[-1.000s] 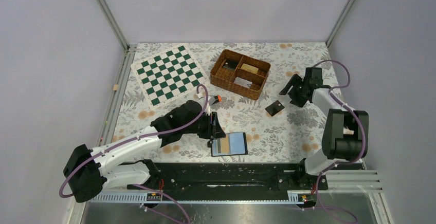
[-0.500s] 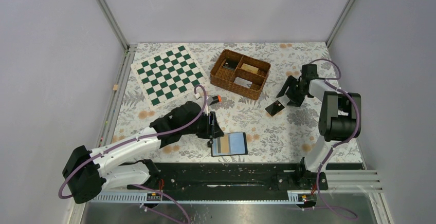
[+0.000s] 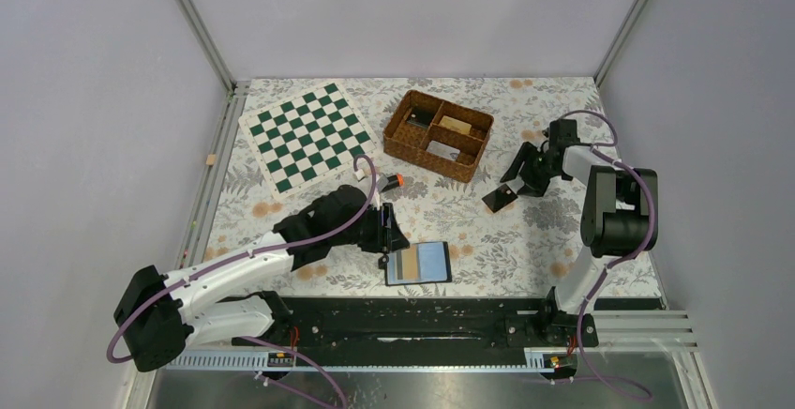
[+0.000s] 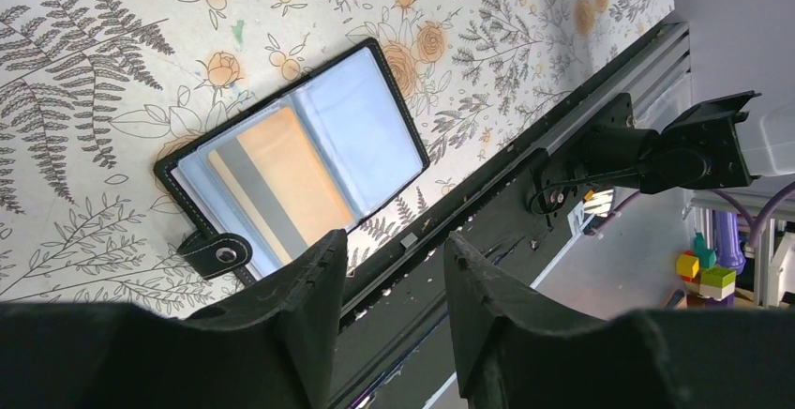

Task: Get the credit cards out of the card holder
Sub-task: Move the credit card to the center of the board.

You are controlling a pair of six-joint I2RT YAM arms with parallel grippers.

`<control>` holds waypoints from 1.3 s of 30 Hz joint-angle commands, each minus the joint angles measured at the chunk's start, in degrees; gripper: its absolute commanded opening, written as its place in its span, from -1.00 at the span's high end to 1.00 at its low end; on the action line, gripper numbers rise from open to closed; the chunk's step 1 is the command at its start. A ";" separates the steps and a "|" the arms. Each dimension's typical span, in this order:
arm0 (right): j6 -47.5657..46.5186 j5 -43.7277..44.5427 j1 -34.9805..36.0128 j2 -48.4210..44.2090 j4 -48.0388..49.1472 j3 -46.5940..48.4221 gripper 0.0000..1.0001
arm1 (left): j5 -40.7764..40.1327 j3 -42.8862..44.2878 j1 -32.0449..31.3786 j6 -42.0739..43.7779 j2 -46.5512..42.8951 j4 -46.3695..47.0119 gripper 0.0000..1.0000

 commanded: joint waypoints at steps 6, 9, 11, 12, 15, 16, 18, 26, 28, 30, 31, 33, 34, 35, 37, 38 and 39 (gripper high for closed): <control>-0.36 -3.27 -0.02 -5.72 -1.01 -6.77 -0.23 | 0.29 -0.38 -0.19 -1.40 -0.12 4.35 0.15; 0.74 -4.03 -0.06 -8.31 0.83 -10.11 -0.21 | 0.14 -0.91 -0.24 -1.51 -0.92 4.53 0.15; 1.45 -4.54 -0.06 -9.67 1.61 -11.76 -0.19 | -0.05 -1.13 -0.19 -1.51 -1.31 4.31 0.15; 1.75 -4.78 -0.06 -10.30 1.91 -12.52 -0.18 | -0.13 -1.24 -0.19 -1.43 -1.48 4.27 0.14; 2.21 -5.15 -0.06 -11.80 2.59 -14.36 -0.14 | -0.49 -1.51 -0.19 -1.35 -2.00 3.79 0.14; 2.32 -5.00 -0.06 -12.07 2.60 -14.64 -0.13 | -0.64 -1.53 -0.19 -1.27 -2.24 3.49 0.14; 2.97 -4.11 -0.06 -12.50 2.70 -15.05 -0.13 | -1.07 -1.37 -0.19 -0.81 -2.91 2.35 0.14; 10.18 -3.31 1.33 -15.97 7.41 -19.53 -0.08 | -8.00 0.63 -0.19 3.14 -6.63 -5.23 0.10; 12.33 -2.19 1.35 -15.83 9.74 -20.11 -0.08 | -8.49 0.74 -0.23 3.48 -7.11 -6.03 0.09; 13.00 -1.35 1.35 -14.58 10.94 -19.20 -0.08 | -8.22 0.76 -0.14 3.45 -7.32 -6.13 0.09; 13.46 -0.81 1.35 -13.93 11.42 -18.62 -0.08 | -8.10 0.75 -0.16 3.35 -7.44 -6.16 0.09; 14.41 -0.26 1.35 -12.71 12.28 -17.46 -0.08 | -8.00 0.69 -0.11 3.16 -7.72 -6.30 0.09; 14.63 -0.29 1.35 -11.83 12.17 -16.50 -0.09 | -7.99 0.68 -0.16 3.15 -7.87 -6.52 0.09; 14.70 -0.48 1.35 -10.76 11.51 -15.19 -0.09 | -8.10 0.72 -0.11 3.15 -8.05 -6.81 0.09; 14.61 -0.66 1.35 -8.93 9.63 -12.45 -0.09 | -8.54 0.66 -0.11 3.30 -8.41 -7.40 0.09; 14.66 -0.62 1.35 -8.27 8.88 -11.04 -0.09 | -8.86 0.72 -0.12 3.40 -8.63 -7.74 0.09; 14.74 -0.60 1.35 -7.73 8.63 -10.46 -0.09 | -9.21 0.74 -0.12 3.49 -8.74 -8.05 0.08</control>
